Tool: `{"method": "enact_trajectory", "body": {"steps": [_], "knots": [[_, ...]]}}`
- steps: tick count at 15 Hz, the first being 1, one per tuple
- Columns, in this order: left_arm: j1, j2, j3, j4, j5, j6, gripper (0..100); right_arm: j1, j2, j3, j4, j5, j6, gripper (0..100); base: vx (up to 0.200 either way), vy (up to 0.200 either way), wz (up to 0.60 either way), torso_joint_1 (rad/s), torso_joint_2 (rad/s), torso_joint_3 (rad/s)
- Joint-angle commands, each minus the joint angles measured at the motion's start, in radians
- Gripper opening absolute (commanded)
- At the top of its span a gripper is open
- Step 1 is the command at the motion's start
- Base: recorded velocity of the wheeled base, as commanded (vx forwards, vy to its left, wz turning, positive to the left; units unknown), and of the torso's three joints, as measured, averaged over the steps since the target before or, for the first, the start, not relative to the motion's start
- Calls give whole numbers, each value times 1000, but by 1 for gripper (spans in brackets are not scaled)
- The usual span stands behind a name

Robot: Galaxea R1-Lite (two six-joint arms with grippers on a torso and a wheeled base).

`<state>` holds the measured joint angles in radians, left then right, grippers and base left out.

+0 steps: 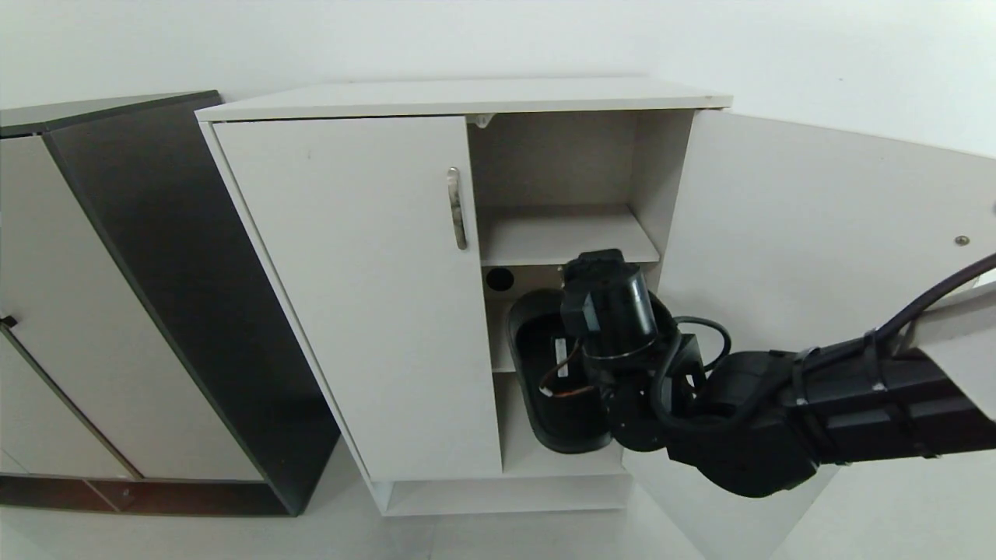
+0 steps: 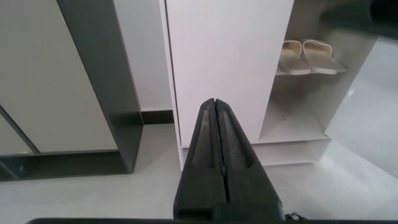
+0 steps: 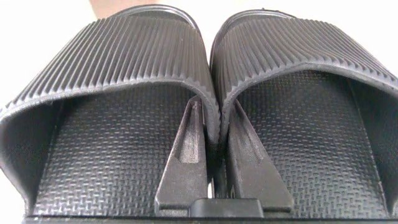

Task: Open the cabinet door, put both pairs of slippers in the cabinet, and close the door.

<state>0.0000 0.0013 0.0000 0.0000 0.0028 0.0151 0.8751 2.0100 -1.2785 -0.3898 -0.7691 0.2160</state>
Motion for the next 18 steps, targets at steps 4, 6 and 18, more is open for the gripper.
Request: {"method": "enact_trajectory", "body": {"steps": [4, 6, 18], "knots": [[0, 0, 0, 0, 2, 0, 0, 4, -10, -127, 58, -35, 14, 0, 0, 0, 0, 0, 0, 0], [0, -1, 0, 0, 2, 2, 0, 1, -8, -130, 58, -36, 14, 0, 0, 0, 0, 0, 0, 0], [0, 0, 0, 0, 0, 2, 0, -28, 7, -147, 54, -36, -13, 0, 133, 0, 0, 1, 2, 2]]}}
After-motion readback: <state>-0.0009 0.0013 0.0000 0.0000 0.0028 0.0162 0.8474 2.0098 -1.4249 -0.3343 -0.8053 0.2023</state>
